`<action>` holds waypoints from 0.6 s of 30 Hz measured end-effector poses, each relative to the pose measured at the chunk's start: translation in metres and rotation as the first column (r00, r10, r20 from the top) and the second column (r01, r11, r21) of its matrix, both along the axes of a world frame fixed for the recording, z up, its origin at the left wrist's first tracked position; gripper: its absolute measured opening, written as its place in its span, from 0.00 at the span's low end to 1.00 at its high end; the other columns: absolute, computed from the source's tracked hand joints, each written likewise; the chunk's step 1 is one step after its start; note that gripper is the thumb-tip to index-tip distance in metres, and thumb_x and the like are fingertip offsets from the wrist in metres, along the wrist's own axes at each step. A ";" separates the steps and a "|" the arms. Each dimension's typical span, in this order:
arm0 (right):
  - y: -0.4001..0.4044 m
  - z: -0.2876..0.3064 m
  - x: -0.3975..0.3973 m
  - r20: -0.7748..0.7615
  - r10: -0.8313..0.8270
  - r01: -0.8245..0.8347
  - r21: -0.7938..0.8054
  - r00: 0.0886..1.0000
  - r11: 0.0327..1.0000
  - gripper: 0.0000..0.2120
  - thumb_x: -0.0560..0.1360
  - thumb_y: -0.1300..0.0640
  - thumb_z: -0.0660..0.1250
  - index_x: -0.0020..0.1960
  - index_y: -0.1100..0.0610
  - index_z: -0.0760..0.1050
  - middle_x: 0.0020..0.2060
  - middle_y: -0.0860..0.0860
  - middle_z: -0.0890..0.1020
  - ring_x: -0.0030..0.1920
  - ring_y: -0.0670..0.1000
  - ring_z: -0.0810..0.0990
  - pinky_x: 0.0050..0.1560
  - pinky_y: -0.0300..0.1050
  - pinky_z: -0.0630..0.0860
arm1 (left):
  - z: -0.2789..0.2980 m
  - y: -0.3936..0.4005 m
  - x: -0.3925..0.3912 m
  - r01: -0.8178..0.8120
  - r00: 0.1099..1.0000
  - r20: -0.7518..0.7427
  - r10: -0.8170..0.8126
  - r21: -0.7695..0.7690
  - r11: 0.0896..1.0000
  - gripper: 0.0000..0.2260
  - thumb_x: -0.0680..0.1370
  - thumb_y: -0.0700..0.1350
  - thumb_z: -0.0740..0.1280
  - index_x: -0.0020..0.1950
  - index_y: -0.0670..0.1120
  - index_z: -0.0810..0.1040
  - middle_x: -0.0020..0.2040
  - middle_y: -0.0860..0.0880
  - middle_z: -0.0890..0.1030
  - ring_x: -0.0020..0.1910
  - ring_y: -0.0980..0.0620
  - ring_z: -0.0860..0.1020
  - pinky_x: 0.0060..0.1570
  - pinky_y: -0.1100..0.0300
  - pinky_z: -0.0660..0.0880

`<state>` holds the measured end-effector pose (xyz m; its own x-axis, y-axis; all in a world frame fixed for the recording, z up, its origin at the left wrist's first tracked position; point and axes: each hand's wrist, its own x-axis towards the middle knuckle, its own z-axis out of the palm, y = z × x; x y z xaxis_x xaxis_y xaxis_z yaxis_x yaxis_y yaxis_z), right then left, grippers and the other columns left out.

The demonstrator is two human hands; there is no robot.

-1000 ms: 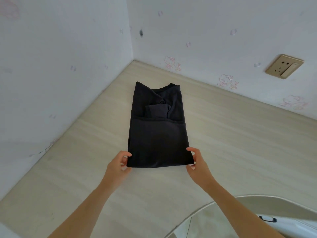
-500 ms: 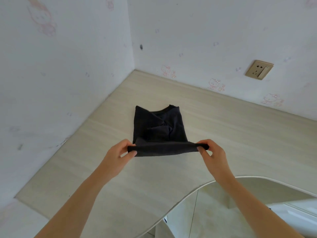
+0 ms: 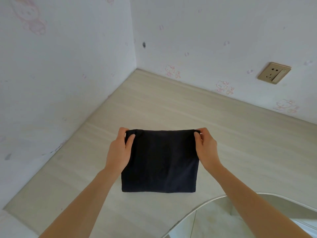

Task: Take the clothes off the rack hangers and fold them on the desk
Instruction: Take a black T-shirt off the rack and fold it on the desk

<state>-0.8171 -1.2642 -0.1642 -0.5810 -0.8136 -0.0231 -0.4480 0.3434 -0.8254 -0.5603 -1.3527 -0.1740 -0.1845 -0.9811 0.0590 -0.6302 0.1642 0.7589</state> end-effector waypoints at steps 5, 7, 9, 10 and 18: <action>-0.048 -0.050 -0.009 -0.106 0.109 -0.084 0.220 0.988 0.972 0.10 0.83 0.49 0.50 0.54 0.52 0.67 0.31 0.54 0.77 0.29 0.54 0.74 0.28 0.47 0.68 | -0.047 -0.036 -0.017 -0.171 0.985 0.027 0.169 0.145 0.975 0.10 0.82 0.53 0.59 0.58 0.50 0.70 0.48 0.49 0.81 0.42 0.50 0.80 0.43 0.48 0.80; -0.062 -0.069 -0.012 -0.169 0.145 -0.089 0.304 0.975 0.948 0.10 0.84 0.49 0.49 0.54 0.52 0.65 0.31 0.53 0.77 0.29 0.54 0.74 0.27 0.46 0.68 | -0.062 -0.045 -0.021 -0.218 0.975 0.077 0.209 0.146 0.965 0.11 0.82 0.54 0.58 0.59 0.49 0.71 0.48 0.49 0.82 0.42 0.51 0.80 0.41 0.50 0.80; -0.073 -0.084 -0.013 -0.219 0.186 -0.090 0.384 0.958 0.919 0.11 0.83 0.48 0.47 0.54 0.52 0.64 0.32 0.53 0.77 0.31 0.55 0.76 0.30 0.48 0.72 | -0.075 -0.053 -0.024 -0.239 0.965 0.142 0.219 0.144 0.960 0.11 0.82 0.54 0.57 0.58 0.49 0.71 0.46 0.50 0.81 0.40 0.50 0.79 0.38 0.52 0.78; -0.076 -0.090 -0.014 -0.240 0.201 -0.085 0.420 0.950 0.904 0.11 0.83 0.48 0.47 0.54 0.52 0.63 0.33 0.52 0.77 0.32 0.55 0.77 0.32 0.49 0.73 | -0.080 -0.057 -0.025 -0.249 0.958 0.181 0.222 0.146 0.957 0.11 0.82 0.54 0.57 0.58 0.49 0.71 0.45 0.50 0.81 0.39 0.50 0.79 0.36 0.53 0.77; -0.086 -0.109 -0.017 -0.255 0.166 -0.006 0.530 0.952 0.848 0.11 0.83 0.45 0.50 0.54 0.52 0.61 0.32 0.50 0.76 0.32 0.53 0.77 0.34 0.48 0.74 | -0.106 -0.064 -0.022 -0.304 0.885 0.411 0.221 0.147 0.941 0.13 0.82 0.57 0.55 0.54 0.49 0.68 0.36 0.51 0.77 0.32 0.50 0.76 0.30 0.57 0.70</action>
